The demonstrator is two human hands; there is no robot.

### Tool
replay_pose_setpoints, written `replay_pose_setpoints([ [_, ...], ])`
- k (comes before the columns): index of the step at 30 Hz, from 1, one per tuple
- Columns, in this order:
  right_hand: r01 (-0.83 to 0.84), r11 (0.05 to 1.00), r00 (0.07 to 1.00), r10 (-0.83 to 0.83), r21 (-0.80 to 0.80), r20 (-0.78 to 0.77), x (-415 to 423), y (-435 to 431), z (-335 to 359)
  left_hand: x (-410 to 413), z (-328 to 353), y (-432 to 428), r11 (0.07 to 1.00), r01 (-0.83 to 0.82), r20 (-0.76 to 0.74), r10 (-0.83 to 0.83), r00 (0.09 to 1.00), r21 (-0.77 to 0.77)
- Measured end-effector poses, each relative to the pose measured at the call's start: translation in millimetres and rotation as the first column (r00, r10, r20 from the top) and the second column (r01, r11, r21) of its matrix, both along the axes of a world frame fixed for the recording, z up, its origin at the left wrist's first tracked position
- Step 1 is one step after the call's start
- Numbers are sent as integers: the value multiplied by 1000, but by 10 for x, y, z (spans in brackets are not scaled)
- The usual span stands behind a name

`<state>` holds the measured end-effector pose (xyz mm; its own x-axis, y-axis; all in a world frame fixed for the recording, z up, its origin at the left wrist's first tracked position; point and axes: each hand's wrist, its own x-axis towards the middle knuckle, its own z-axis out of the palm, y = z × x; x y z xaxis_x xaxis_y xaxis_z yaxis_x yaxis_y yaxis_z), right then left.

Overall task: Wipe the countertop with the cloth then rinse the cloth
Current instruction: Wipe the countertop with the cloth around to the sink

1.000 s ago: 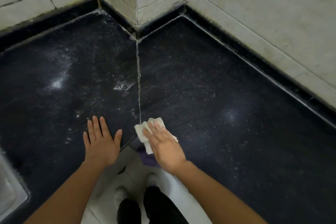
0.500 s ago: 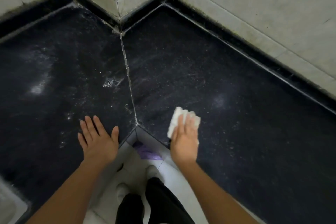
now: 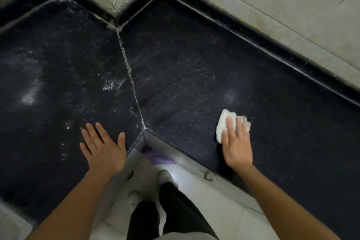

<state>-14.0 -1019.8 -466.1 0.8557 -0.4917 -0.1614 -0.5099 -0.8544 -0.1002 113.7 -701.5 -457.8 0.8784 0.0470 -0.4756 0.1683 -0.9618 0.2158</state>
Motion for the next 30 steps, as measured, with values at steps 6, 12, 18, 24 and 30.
replay_pose_setpoints([
  [6,62,997,986,-67,-37,-155,1155,475,-98,-1,0,-17,1000,-8,-1,8,1000,-4],
  [12,-616,755,777,629,225,16,922,982,140,7,22,-16,1000,-9,-7,9,1000,-7],
  [18,-144,990,989,143,-12,-47,914,-313,29,12,31,-23,1000,-26,-1,26,1000,-2],
  [24,155,987,976,-160,-42,-145,1887,-297,-1,13,-3,-19,1000,-25,10,25,1000,-5],
  [30,-569,810,816,578,145,-28,1688,898,-37,21,34,-28,1000,-31,-7,31,1000,-4],
])
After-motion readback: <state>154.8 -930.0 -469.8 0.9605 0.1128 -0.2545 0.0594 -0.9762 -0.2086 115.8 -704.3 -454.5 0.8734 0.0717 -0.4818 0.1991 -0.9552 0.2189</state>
